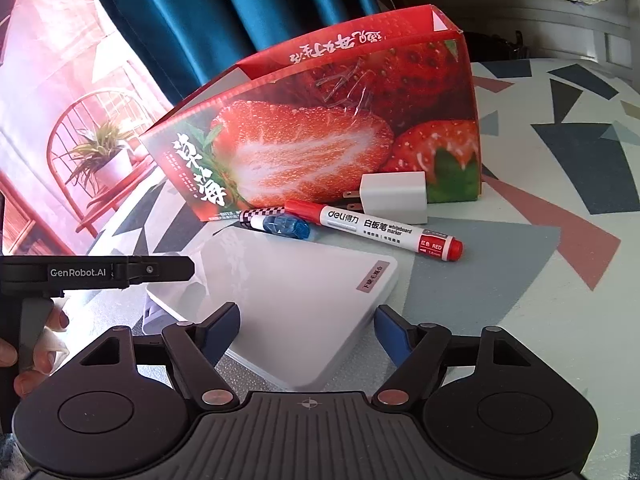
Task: Organize rigid objects
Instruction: 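Grasp the flat white case with the left gripper and lift it, then lower the white case onto the pink case and open the left gripper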
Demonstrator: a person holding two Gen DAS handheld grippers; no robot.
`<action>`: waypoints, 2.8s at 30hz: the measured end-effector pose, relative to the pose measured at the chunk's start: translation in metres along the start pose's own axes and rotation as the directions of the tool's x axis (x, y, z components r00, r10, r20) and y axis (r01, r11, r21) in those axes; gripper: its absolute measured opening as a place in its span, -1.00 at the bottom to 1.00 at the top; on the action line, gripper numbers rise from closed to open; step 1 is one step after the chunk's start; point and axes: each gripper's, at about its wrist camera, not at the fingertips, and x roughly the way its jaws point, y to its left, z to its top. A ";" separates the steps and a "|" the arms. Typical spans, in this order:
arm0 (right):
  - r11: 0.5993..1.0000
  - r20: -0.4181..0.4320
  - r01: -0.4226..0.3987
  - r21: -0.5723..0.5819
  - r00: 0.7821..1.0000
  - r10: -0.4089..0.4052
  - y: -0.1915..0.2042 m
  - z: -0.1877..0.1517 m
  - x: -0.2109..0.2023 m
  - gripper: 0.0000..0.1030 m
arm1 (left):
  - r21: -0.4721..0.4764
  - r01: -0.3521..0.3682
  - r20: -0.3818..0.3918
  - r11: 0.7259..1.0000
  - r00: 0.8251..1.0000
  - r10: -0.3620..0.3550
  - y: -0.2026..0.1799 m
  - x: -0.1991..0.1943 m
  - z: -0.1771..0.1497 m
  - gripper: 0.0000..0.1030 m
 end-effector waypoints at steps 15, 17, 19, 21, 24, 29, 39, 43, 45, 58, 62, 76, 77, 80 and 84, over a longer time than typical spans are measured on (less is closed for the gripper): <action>1.000 0.004 0.007 0.024 1.000 -0.007 -0.003 0.000 0.000 0.37 | -0.022 0.001 -0.014 1.000 1.000 -0.001 -0.004 0.009 0.006 0.01; 1.000 0.004 0.010 0.027 1.000 -0.011 -0.003 0.001 0.001 0.37 | -0.007 -0.010 -0.011 1.000 1.000 0.010 -0.007 0.008 0.004 0.01; 1.000 0.008 0.015 0.028 1.000 -0.015 -0.003 0.000 0.000 0.34 | 0.004 -0.016 -0.006 1.000 1.000 0.016 -0.010 0.006 0.002 0.01; 0.999 0.016 0.024 0.028 1.000 -0.024 -0.004 0.001 -0.001 0.22 | 0.005 -0.020 0.005 1.000 1.000 0.020 -0.011 0.003 0.000 0.01; 0.999 0.034 0.032 0.020 0.999 -0.032 -0.004 0.001 -0.004 0.11 | 0.017 -0.038 0.026 0.999 0.999 0.037 -0.013 -0.003 0.000 0.01; 0.998 0.061 0.046 -0.029 0.997 -0.044 0.003 0.002 -0.007 0.10 | 0.019 -0.045 0.047 0.999 0.998 0.044 -0.017 -0.010 -0.001 0.01; 0.998 0.084 0.053 -0.033 0.995 -0.050 0.002 0.003 -0.011 0.04 | 0.001 -0.036 0.062 0.999 0.997 0.036 -0.017 -0.015 -0.003 0.01; 0.997 0.094 0.060 -0.040 0.994 -0.056 0.002 0.003 -0.013 0.04 | -0.025 -0.018 0.066 1.000 0.998 0.020 -0.016 -0.019 -0.004 0.01; 0.995 0.108 0.068 -0.067 0.992 -0.061 0.006 0.004 -0.016 0.03 | -0.025 -0.014 0.080 1.000 0.997 0.016 -0.016 -0.025 -0.002 0.01; 0.970 0.269 0.086 -0.230 0.963 -0.021 0.034 0.046 -0.052 0.03 | -0.031 0.003 0.239 1.000 0.971 0.004 -0.026 -0.072 0.033 0.01; 0.968 0.300 0.087 -0.236 0.954 -0.012 0.035 0.067 -0.058 0.03 | -0.023 0.008 0.267 1.000 0.964 -0.002 -0.029 -0.075 0.047 0.02; 0.974 0.242 0.095 -0.204 0.969 -0.043 0.008 0.180 0.002 0.03 | -0.055 -0.002 0.223 0.998 0.975 0.014 -0.015 -0.013 0.135 0.00; 0.978 0.222 0.089 -0.190 0.974 -0.046 0.005 0.185 0.011 0.03 | -0.066 -0.005 0.213 0.998 0.977 0.020 -0.012 -0.007 0.139 -0.01; 0.982 0.169 0.097 -0.164 0.983 -0.069 -0.005 0.196 0.035 0.03 | -0.061 -0.028 0.187 0.998 0.982 0.039 -0.011 0.012 0.147 -0.02; 0.977 0.098 0.122 -0.176 0.990 -0.106 -0.013 0.204 0.060 -0.05 | -0.032 -0.050 0.131 0.998 0.990 0.054 -0.010 0.032 0.148 -0.04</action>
